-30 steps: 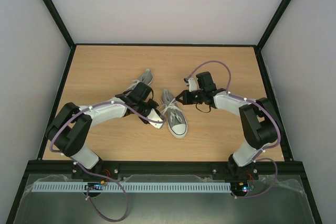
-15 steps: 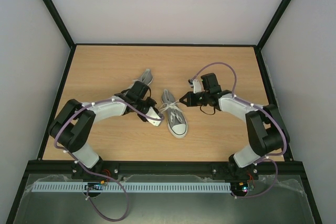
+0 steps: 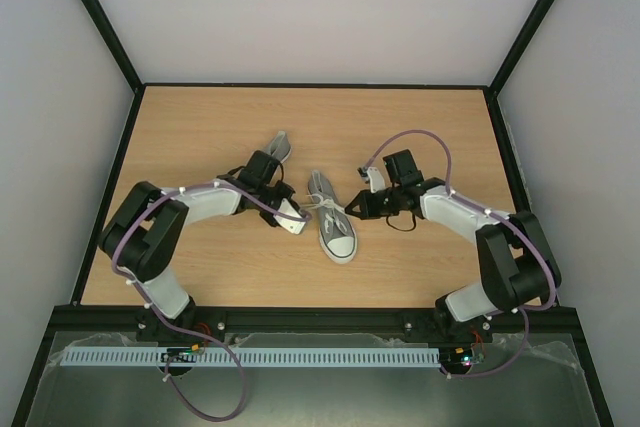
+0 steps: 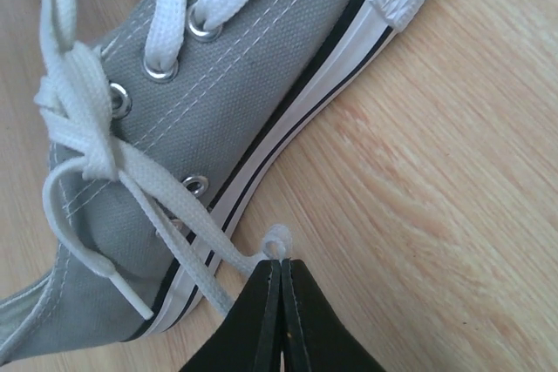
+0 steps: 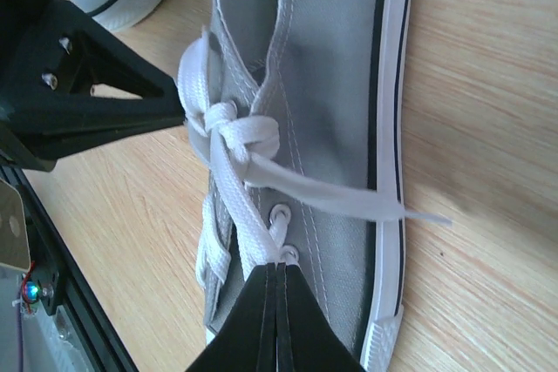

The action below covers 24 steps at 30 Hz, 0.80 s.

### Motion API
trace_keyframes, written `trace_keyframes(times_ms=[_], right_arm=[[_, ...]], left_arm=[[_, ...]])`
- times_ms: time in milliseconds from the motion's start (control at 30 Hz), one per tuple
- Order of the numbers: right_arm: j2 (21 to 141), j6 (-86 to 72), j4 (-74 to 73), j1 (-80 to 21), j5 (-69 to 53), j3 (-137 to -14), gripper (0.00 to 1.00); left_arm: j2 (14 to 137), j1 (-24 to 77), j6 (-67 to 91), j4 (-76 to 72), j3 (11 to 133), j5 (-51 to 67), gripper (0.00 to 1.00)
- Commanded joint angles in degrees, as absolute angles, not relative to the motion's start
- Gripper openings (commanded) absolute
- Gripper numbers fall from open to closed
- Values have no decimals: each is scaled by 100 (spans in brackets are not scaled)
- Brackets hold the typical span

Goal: Tie the shoes
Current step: Tie the shoelace on the shoe.

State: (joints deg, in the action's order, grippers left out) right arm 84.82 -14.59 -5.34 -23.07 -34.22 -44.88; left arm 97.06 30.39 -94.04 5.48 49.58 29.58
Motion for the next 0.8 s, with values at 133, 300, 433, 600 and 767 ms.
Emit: trace_keyframes(times_ms=[133, 300, 433, 600, 767], right_arm=[[8357, -1495, -1135, -2329, -3557, -4124, 1], [8320, -1543, -1153, -2329, -3426, -3997, 1], [8374, -1562, -1145, -2329, -3411, -3984, 1], [8344, -1617, -1189, -2320, -3363, -3847, 1], [8390, -1747, -1079, -2320, -3356, -3674, 1]], left_arm=[[9906, 2889, -9527, 277, 5161, 3260, 2], [9992, 2784, -9523, 235, 5254, 3243, 2], [10043, 2739, -9580, 246, 5256, 3217, 2], [10081, 2650, -9596, 207, 5256, 3208, 2], [10107, 2603, -9624, 189, 5268, 3225, 3]])
